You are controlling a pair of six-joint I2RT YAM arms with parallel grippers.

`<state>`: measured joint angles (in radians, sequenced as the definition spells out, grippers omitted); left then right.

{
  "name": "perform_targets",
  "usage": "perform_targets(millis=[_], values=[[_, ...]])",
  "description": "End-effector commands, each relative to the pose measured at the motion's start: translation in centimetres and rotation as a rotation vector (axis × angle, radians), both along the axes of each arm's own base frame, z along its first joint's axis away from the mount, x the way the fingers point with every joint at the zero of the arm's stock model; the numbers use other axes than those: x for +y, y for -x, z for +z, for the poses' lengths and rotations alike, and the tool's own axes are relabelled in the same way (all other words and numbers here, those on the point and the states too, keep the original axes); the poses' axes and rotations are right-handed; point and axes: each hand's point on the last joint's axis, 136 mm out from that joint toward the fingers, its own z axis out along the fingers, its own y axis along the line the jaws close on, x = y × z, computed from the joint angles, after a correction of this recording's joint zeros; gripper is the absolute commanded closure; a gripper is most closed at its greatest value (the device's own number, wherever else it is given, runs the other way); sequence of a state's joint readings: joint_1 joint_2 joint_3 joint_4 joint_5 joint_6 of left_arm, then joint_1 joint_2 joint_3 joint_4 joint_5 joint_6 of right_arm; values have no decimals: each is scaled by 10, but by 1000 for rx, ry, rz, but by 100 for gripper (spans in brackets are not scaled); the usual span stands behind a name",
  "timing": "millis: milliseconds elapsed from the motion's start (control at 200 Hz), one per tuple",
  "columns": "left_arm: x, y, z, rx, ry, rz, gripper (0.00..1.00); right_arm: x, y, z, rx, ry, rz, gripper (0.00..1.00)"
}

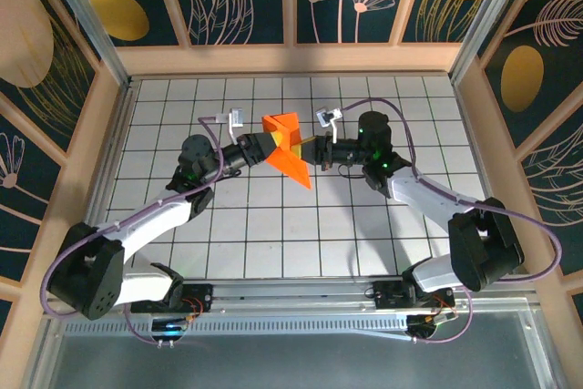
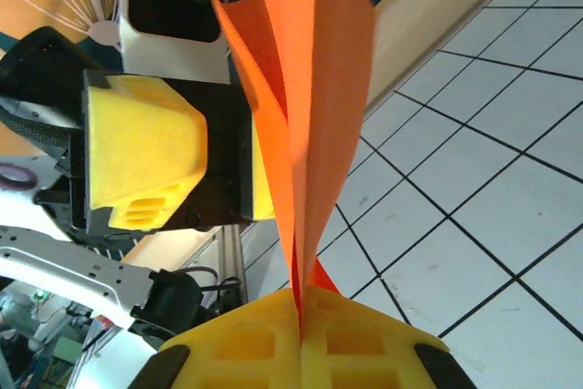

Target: Fold a paper plane with a square sheet of paper (fold left side to right side)

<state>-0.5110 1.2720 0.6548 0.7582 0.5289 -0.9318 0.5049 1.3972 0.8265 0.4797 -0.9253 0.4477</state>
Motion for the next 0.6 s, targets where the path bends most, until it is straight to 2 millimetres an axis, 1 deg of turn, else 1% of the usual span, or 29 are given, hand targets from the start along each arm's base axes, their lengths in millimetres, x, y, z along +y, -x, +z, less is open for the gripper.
perform_targets(millis=[0,95,165,220,250,260,290,345,445,530,555,580,595], values=[[21,-7,8,-59,-73,149,48,-9,-11,15,-73,47,-93,100],[45,-11,-1,-49,-156,285,38,-19,-30,2,-61,157,-220,100],[65,-12,-12,-29,-229,385,33,-30,-47,-12,-49,278,-347,100],[82,-11,-20,-12,-277,461,31,-43,-62,-24,-41,394,-469,100],[90,-8,-23,-8,-300,492,30,-55,-73,-29,-40,466,-550,100],[93,-8,-26,-4,-310,506,30,-55,-73,-31,-41,490,-565,100],[102,-6,-30,4,-331,540,28,-64,-80,-36,-55,577,-649,100],[121,-3,-39,26,-363,623,25,-77,-87,-43,-83,727,-759,100],[155,5,-62,98,-448,769,21,-94,-95,-51,-144,967,-913,100],[181,13,-81,159,-527,868,18,-99,-99,-55,-185,1108,-989,100],[186,15,-85,171,-545,887,18,-99,-100,-61,-189,1148,-997,100],[190,17,-89,179,-560,899,17,-100,-101,-62,-203,1177,-1018,100],[191,18,-91,183,-564,904,17,-100,-102,-66,-205,1199,-1022,100]])
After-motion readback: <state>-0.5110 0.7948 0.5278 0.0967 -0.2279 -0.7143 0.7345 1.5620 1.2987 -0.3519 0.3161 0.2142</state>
